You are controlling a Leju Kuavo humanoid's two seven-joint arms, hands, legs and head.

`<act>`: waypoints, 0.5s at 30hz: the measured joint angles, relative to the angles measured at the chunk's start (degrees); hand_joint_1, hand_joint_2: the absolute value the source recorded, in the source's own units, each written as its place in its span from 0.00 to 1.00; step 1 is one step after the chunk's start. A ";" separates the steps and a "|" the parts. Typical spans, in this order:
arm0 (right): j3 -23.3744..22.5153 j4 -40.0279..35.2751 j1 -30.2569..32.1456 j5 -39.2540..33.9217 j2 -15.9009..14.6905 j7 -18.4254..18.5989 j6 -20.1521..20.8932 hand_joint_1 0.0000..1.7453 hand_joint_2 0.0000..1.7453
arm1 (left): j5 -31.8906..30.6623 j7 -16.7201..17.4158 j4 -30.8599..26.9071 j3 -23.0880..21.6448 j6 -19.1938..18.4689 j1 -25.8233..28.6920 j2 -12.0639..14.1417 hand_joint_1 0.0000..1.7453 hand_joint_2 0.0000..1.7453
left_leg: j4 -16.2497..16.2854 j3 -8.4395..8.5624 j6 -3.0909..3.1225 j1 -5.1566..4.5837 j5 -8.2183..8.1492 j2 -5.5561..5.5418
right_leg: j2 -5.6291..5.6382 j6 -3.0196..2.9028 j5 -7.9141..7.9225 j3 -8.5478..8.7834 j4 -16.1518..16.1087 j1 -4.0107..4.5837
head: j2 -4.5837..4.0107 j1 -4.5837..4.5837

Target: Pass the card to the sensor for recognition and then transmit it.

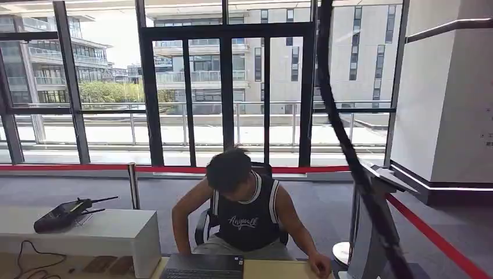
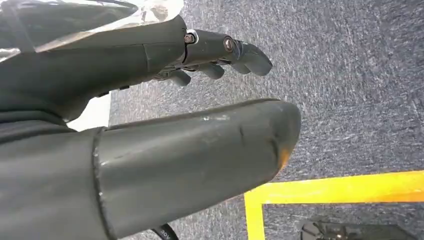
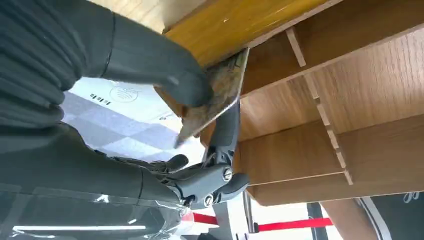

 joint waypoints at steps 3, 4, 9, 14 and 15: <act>-0.11 0.00 -0.01 -0.02 0.00 -0.02 -0.02 1.00 1.00 | -0.02 0.00 0.00 -0.22 -0.15 0.00 0.00 0.00 0.00 | 0.00 0.00 0.00 0.00 0.00 0.00 | 0.00 0.00 0.00 0.00 0.00 0.00 | 0.00 0.00; -0.11 0.02 0.04 -0.02 0.00 -0.02 -0.02 1.00 1.00 | -0.02 0.00 0.00 -0.24 -0.22 0.00 0.00 0.00 0.00 | 0.00 0.00 0.00 0.00 0.00 0.00 | 0.00 0.00 0.00 0.00 0.00 0.00 | 0.00 0.00; -0.20 0.04 0.05 0.02 0.04 -0.26 0.07 0.98 1.00 | 0.02 -0.13 0.00 -0.26 -0.22 -0.01 0.00 0.00 0.00 | 0.00 0.00 0.00 0.00 0.00 0.00 | 0.00 0.00 0.00 0.00 0.00 0.00 | 0.00 -0.02; -0.20 0.26 0.00 0.00 0.31 -0.70 -0.39 1.00 1.00 | 0.09 -0.28 0.00 -0.28 -0.22 -0.01 0.00 0.00 0.00 | 0.00 0.00 0.00 0.00 0.00 0.00 | 0.00 0.00 0.00 0.01 0.00 0.00 | 0.00 -0.02; -0.20 0.28 0.01 -0.09 0.33 -0.77 -0.63 1.00 1.00 | 0.09 -0.28 0.00 -0.28 -0.22 -0.01 0.00 0.00 0.00 | 0.00 0.00 0.00 0.00 0.00 0.00 | 0.00 0.00 0.00 0.00 0.00 0.00 | 0.00 -0.02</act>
